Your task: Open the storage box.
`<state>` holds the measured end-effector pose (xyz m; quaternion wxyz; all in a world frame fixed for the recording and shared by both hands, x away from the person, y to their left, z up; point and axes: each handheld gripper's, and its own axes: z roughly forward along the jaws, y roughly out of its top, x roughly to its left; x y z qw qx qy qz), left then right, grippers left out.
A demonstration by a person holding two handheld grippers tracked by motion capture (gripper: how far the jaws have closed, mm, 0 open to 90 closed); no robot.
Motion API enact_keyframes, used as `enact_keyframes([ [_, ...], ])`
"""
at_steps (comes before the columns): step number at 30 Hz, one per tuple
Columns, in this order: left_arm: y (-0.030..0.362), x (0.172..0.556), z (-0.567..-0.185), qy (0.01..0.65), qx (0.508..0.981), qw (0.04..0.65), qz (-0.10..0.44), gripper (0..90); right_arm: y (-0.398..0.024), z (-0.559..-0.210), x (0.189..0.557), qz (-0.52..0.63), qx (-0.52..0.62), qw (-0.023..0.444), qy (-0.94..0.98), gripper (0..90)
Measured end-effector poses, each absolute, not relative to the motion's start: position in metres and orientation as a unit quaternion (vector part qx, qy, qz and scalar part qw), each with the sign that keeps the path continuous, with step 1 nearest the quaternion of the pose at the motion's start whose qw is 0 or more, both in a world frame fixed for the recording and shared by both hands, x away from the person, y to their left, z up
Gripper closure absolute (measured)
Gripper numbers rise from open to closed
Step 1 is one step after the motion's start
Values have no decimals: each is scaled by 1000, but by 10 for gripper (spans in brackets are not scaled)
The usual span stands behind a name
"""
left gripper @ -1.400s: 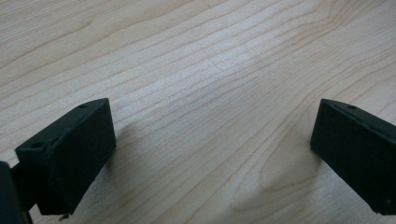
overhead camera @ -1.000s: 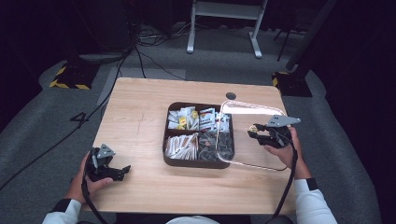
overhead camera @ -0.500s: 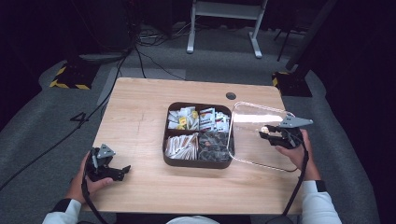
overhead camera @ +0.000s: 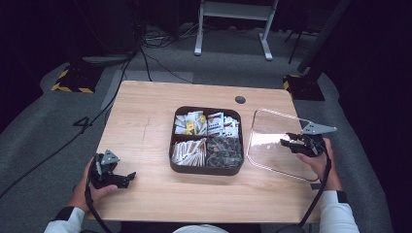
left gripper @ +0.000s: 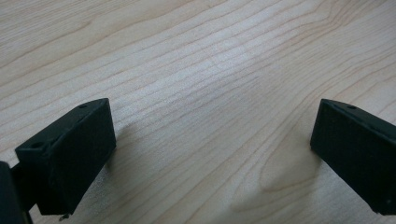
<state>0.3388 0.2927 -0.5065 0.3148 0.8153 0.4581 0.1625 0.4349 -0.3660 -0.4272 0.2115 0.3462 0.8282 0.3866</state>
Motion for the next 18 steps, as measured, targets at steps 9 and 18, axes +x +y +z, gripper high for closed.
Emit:
enact_keyframes([
  [9,293,339,-507,458,815,315,163,3,-367,-437,441,375,352,205,833,586],
  [18,293,339,-507,458,815,315,162,3,-361,-458,451,356,358,192,841,586],
])
